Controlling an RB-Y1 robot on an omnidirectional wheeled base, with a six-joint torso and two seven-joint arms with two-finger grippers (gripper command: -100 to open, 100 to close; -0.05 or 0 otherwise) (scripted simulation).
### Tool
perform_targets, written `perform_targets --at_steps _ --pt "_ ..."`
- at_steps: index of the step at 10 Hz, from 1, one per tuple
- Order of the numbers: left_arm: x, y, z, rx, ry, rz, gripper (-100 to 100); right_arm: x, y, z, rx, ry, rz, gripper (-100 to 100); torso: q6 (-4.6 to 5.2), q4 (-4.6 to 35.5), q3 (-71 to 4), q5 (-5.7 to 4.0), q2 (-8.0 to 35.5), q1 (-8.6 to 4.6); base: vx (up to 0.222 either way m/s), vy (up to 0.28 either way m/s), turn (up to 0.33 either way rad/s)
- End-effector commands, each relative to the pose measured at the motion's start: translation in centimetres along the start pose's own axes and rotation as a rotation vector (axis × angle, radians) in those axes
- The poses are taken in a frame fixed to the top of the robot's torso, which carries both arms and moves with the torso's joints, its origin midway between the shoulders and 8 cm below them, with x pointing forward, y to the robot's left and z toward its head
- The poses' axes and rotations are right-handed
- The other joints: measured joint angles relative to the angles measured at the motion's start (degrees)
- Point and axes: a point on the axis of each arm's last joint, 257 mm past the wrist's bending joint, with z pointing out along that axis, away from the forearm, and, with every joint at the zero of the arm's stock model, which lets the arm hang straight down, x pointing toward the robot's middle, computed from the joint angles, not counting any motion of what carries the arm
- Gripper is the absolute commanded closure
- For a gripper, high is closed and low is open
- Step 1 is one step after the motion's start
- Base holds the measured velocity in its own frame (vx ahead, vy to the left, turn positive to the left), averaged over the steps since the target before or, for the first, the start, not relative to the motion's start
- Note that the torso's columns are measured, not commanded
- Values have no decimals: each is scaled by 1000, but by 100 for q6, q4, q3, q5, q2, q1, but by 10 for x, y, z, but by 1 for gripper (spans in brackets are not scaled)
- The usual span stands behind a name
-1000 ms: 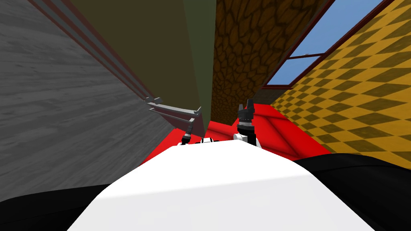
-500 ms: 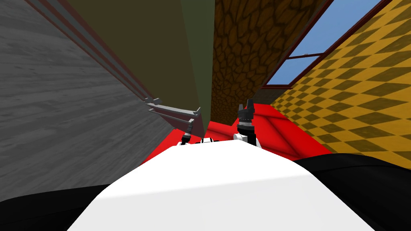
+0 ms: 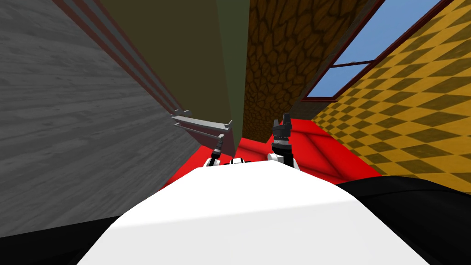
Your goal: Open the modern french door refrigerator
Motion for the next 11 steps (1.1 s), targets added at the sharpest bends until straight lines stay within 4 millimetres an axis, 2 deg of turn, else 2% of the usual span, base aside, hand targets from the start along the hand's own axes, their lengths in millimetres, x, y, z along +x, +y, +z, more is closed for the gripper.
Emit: perform_targets --at_steps 1,4,5,6,7,8,9,10,11 --pt "3 10 9 -13 8 1 100 0 0 0 0 0 0 0 2 3 -3 -4 -9 -8 -47 18 -1" --pt "9 8 38 4 9 -4 100 0 0 0 0 0 0 0 -2 -7 -8 0 -17 1 -89 32 41" --pt "10 8 44 7 15 -2 100 0 0 0 0 0 0 0 -4 0 -1 -1 -1 3 -96 44 29" --pt "13 15 41 -9 21 -4 100 0 0 0 0 0 0 0 -2 4 0 -2 -2 1 -40 31 1" --pt "15 11 56 5 20 -5 100 0 0 0 0 0 0 0 -1 -8 -9 -1 -22 -5 -89 36 51" --pt "18 16 57 -7 28 -6 100 0 0 0 0 0 0 0 -3 -2 -8 -3 -12 -1 -84 34 24" --pt "21 10 71 7 27 -8 100 0 0 0 0 0 0 0 -5 -7 -6 -2 -13 -1 -119 46 55" --pt "23 15 74 -1 36 -7 100 0 0 0 0 0 0 0 -5 -2 -2 -2 -2 2 -105 44 25" --pt "26 10 86 9 35 -9 100 0 0 0 0 0 0 0 -2 -2 -4 -2 -7 -4 -120 54 58"
